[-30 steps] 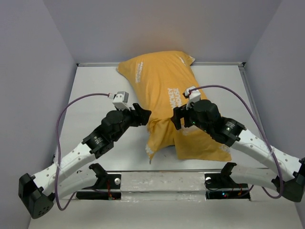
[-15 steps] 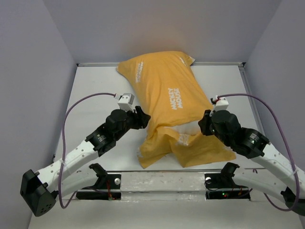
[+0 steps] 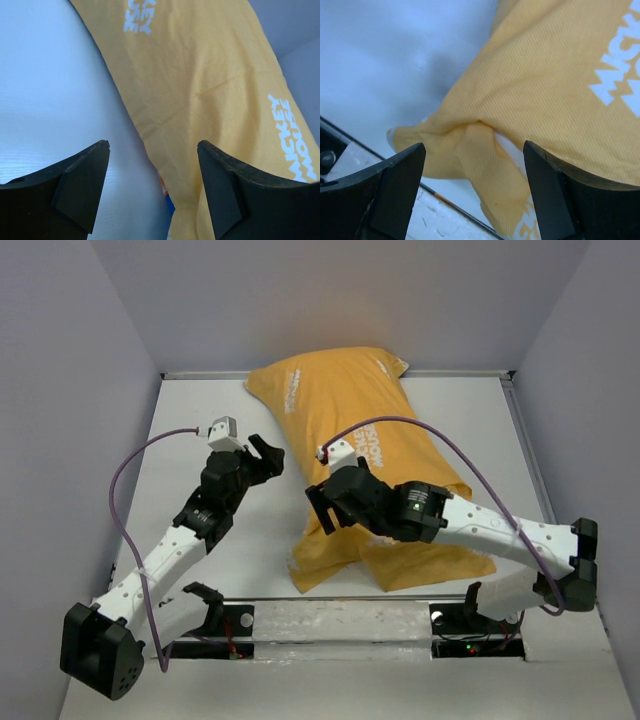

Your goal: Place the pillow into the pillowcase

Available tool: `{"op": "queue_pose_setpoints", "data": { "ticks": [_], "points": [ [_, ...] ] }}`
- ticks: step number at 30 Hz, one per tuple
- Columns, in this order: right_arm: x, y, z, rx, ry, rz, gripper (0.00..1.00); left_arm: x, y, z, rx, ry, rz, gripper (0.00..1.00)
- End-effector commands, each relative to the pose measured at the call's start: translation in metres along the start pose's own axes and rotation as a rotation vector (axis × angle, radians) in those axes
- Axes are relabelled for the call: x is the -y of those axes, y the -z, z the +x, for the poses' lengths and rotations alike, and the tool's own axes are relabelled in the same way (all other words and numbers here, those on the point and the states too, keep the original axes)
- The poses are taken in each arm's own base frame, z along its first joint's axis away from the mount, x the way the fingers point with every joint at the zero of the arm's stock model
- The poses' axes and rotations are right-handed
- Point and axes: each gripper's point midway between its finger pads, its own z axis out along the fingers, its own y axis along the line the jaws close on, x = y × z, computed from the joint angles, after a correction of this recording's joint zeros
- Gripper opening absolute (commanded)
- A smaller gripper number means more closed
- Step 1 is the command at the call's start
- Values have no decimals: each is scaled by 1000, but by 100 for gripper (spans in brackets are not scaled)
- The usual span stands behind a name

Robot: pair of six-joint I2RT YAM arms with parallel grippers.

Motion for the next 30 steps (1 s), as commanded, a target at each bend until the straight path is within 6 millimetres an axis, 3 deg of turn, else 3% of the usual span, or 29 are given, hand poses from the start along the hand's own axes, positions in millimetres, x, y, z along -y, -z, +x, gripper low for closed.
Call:
{"op": "queue_pose_setpoints", "data": {
  "ticks": [1,5,7,9,10,14,15,18,19,21,22,23,25,26,28,29,30],
  "points": [
    [4,-1,-20,51,106,223,86,16,-3,-35,98,97,111,82],
    [-23,-18,0,-16,225,258,88,-6,2,-25,104,133,90,82],
    [-31,-37,16,-66,289,285,91,-21,4,-29,132,161,58,82],
    [-20,-50,29,-108,366,399,100,-30,12,-32,159,176,48,82],
    [-9,-52,23,-94,390,473,100,-35,17,-40,190,185,43,82],
    [30,-72,16,-116,401,621,100,-36,20,-30,165,193,69,82],
    [54,-73,11,-104,395,699,100,-37,20,-28,159,193,72,82],
    [93,-76,14,-108,364,807,98,-37,20,-20,137,194,83,81],
    [101,-76,14,-102,363,829,95,-37,19,-17,131,198,88,81],
    [111,-80,12,-75,320,839,76,-36,17,-11,118,213,107,80],
    [123,-85,22,-101,316,848,63,-37,15,-8,113,218,108,80],
    [123,-91,20,-74,282,841,37,-37,12,-4,100,219,113,80],
    [131,-92,18,-60,269,848,7,-38,8,0,89,222,114,80],
    [131,-96,15,-39,241,831,0,-40,3,2,82,223,107,80],
    [123,-90,-8,46,193,747,0,-42,-5,2,87,220,95,82],
    [122,-82,-10,43,204,700,0,-44,-7,3,79,226,87,84],
    [117,-80,-17,84,207,641,0,-41,-9,-4,117,234,103,91]
  ]
}}
